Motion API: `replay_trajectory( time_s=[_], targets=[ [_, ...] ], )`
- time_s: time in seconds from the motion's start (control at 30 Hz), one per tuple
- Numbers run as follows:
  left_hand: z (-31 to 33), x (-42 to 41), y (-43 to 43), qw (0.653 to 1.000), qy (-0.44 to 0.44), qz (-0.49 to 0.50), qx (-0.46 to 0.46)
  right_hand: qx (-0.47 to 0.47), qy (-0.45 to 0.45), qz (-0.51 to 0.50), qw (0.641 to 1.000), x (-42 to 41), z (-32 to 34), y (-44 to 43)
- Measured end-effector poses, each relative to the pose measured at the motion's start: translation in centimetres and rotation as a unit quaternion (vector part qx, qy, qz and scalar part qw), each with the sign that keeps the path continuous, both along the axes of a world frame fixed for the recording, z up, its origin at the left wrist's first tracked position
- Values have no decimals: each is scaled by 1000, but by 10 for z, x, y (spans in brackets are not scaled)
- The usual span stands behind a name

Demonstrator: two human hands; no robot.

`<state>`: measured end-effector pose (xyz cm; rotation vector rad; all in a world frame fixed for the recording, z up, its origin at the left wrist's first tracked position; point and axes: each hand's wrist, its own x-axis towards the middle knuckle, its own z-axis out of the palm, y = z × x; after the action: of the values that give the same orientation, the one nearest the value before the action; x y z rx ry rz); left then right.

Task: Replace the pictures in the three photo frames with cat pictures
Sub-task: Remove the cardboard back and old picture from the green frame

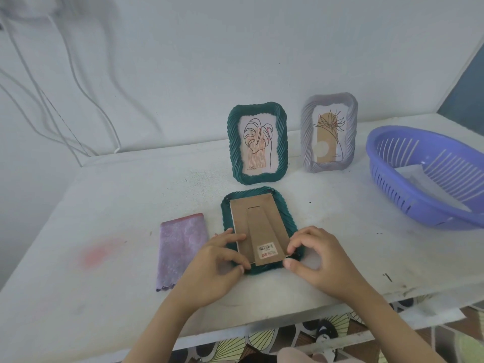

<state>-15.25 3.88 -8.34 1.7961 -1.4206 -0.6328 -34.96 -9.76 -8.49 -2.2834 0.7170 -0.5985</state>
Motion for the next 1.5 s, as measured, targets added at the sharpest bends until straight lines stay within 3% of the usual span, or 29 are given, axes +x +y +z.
replay_trajectory(
  time_s=[0.07, 0.17, 0.33, 0.5, 0.63, 0.83, 1.03, 1.2, 1.5],
  targets=[
    [1, -2, -1, 999, 13, 42, -31, 2, -10, -12, 1000, 3, 2, 0],
    [-1, -4, -4, 994, -41, 99, -37, 1, -17, -55, 998, 10, 5, -4],
    [4, -5, -11, 994, -88, 57, 14, -1, 23, -100, 995, 27, 10, -7],
    [-4, -1, -14, 992, -104, 74, 14, 83, -5, -118, 990, 40, 13, -7],
    [-4, -3, -13, 992, -104, 73, 3, 200, -47, -163, 965, 47, 15, -9],
    [-4, -3, -13, 991, -104, 79, 1, 182, -37, -171, 968, 53, 14, -8],
    [-4, -3, -12, 992, -97, 81, 4, 277, -113, -167, 939, 52, 17, -14],
    [-2, -4, -12, 992, -100, 79, 15, 252, -147, -145, 946, 50, 18, -14],
    [-1, -4, -12, 991, -105, 77, 24, 152, -75, -115, 979, 48, 16, -10]
  ],
)
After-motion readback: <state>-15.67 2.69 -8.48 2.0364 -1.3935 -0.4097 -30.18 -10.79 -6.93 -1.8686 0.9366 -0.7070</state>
